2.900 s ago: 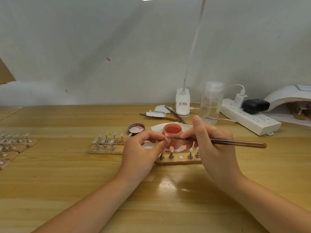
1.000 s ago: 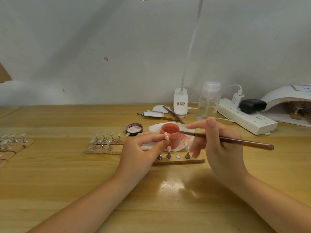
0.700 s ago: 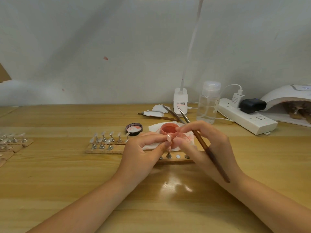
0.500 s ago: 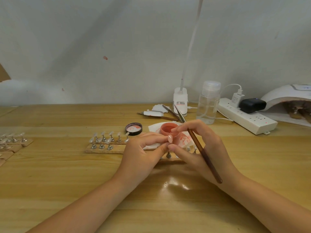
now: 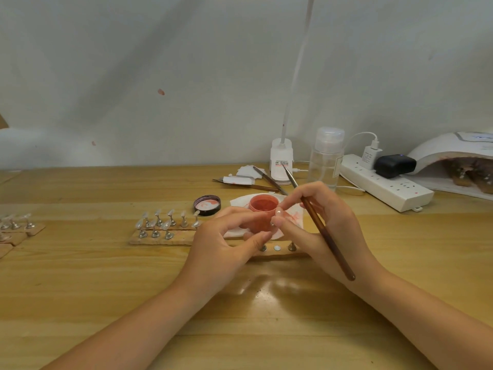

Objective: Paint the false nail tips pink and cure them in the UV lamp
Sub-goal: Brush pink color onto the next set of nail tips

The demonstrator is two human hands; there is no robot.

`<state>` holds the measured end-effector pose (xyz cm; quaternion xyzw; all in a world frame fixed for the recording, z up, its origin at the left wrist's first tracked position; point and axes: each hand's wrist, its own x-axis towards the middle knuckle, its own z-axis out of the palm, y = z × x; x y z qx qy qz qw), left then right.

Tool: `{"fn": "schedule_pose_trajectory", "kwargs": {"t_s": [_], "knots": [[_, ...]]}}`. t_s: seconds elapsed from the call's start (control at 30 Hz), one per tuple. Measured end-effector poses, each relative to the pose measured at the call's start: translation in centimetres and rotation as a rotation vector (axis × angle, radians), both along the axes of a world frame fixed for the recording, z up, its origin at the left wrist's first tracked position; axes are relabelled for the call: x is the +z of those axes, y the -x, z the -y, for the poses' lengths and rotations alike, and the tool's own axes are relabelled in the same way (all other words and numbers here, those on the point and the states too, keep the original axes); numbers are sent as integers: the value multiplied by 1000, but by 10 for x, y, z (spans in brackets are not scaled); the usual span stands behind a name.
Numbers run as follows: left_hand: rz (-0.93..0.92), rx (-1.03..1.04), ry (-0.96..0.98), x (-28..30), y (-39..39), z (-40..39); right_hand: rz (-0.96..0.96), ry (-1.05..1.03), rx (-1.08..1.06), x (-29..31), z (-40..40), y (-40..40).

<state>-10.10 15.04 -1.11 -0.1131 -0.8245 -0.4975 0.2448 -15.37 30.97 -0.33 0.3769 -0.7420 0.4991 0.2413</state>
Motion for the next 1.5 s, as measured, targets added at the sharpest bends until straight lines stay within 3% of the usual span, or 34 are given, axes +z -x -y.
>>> {"fn": "schedule_pose_trajectory", "kwargs": {"t_s": [0.2, 0.73, 1.03, 1.5], "knots": [[112, 86, 109, -4, 1, 0, 25, -132, 2, -4, -10, 9], [205, 74, 141, -7, 2, 1, 91, -305, 71, -6, -11, 8], [249, 64, 134, -6, 2, 1, 61, -300, 55, 2, -21, 11], [261, 47, 110, -5, 1, 1, 166, -283, 87, -1, -27, 17]]}}
